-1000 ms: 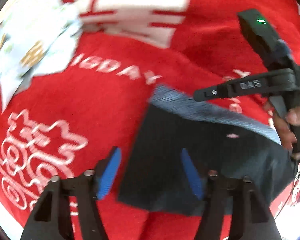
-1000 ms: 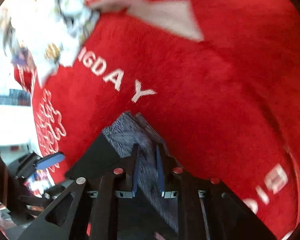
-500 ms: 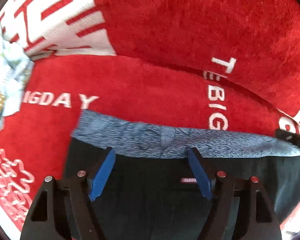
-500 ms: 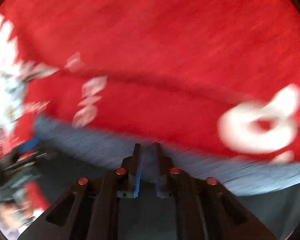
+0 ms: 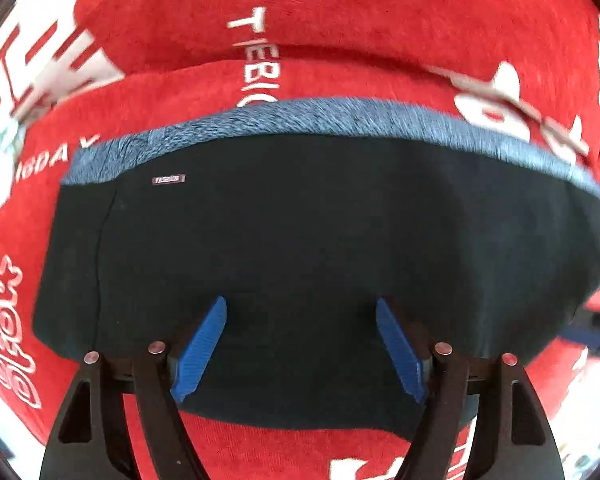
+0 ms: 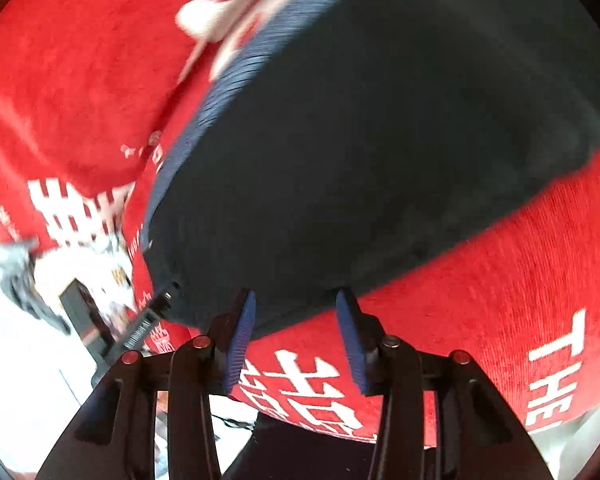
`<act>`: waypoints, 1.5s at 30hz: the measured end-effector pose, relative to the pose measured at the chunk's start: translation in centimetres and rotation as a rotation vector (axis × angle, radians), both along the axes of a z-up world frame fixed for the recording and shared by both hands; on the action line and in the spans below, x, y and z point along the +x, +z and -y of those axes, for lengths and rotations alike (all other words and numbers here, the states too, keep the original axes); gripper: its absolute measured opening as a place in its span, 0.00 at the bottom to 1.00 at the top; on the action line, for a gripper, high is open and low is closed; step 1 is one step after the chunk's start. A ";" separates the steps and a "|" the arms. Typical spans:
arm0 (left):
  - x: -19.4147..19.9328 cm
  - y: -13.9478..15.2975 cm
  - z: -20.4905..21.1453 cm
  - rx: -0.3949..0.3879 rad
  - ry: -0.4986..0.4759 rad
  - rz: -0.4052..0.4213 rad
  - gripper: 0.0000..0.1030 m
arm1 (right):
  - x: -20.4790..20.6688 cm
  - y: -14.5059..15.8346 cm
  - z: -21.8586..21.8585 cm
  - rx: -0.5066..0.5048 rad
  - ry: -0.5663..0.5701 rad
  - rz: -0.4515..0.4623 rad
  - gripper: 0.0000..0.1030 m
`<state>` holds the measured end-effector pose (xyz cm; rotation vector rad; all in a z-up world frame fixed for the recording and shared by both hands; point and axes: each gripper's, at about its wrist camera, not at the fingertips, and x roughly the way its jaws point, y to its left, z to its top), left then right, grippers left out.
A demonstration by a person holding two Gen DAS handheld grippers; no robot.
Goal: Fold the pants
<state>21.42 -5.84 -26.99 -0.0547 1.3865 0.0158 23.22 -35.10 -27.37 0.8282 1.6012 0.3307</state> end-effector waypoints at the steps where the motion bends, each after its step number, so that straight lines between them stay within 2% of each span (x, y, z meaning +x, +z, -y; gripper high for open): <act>1: 0.1 -0.1 0.1 -0.001 -0.003 -0.001 0.75 | -0.2 -0.4 0.5 0.020 -0.030 0.005 0.45; 5: 0.5 -0.1 -0.5 -0.042 0.014 -0.023 0.75 | -0.1 -0.8 1.8 0.061 -0.099 0.014 0.45; 11: 0.6 -0.4 0.0 -0.020 0.008 -0.027 0.75 | 0.0 -1.2 2.8 0.078 -0.139 0.006 0.46; 12: 0.6 -0.4 0.0 -0.026 0.012 -0.033 0.75 | 0.4 -1.5 2.7 0.073 -0.138 -0.007 0.34; 13: 0.5 -0.3 -0.2 -0.029 0.015 -0.034 0.75 | 0.8 -1.5 2.4 0.052 -0.121 -0.008 0.07; 17: 0.3 -0.8 0.4 0.002 -0.028 -0.021 0.75 | 0.5 0.2 2.1 -0.012 -0.038 0.064 0.07; 21: 0.5 -0.6 0.3 0.018 -0.029 -0.036 0.75 | -0.7 -1.1 2.8 -0.036 -0.031 0.010 0.08; 22: 0.6 -0.5 0.2 0.018 -0.026 -0.045 0.75 | -0.8 -0.7 3.1 -0.045 -0.024 0.015 0.17; 24: 1.0 0.1 0.4 0.024 -0.036 -0.057 0.75 | -1.0 0.8 4.3 -0.090 0.003 0.045 0.26; 26: 1.3 1.3 1.0 0.002 -0.043 -0.033 0.75 | -0.8 2.7 6.2 -0.125 -0.001 0.095 0.32; 28: 1.9 2.8 2.9 -0.026 -0.069 0.006 0.75 | -0.6 3.4 8.6 -0.147 -0.043 0.106 0.44; 30: 2.7 3.5 5.3 -0.059 -0.095 0.031 0.75 | -0.2 3.2 11.1 -0.158 -0.118 0.087 0.44; 32: 3.4 3.4 8.2 -0.098 -0.125 0.036 0.75 | 0.0 2.2 13.7 -0.122 -0.229 0.058 0.45; 33: 3.8 3.0 9.6 -0.104 -0.142 0.031 0.75 | 0.0 1.6 14.2 -0.094 -0.267 0.041 0.37; 34: 4.0 2.7 10.6 -0.101 -0.155 0.022 0.75 | 0.0 1.0 14.7 -0.085 -0.291 0.025 0.16; 38: 4.2 -0.3 13.9 -0.018 -0.193 -0.060 0.75 | -0.5 0.0 15.3 -0.128 -0.265 0.002 0.15; 39: 4.0 -0.2 14.2 0.003 -0.212 -0.050 0.75 | -0.8 0.4 15.7 -0.151 -0.251 0.011 0.21; 40: 3.9 0.0 14.4 0.012 -0.229 -0.050 0.75 | -1.1 0.9 16.1 -0.189 -0.239 0.021 0.32; 42: 4.1 0.7 14.9 0.021 -0.252 -0.055 0.75 | -1.2 2.3 17.6 -0.279 -0.228 0.053 0.33; 45: 5.5 2.2 16.9 0.009 -0.256 -0.014 0.75 | -0.3 4.9 21.2 -0.339 -0.234 0.173 0.33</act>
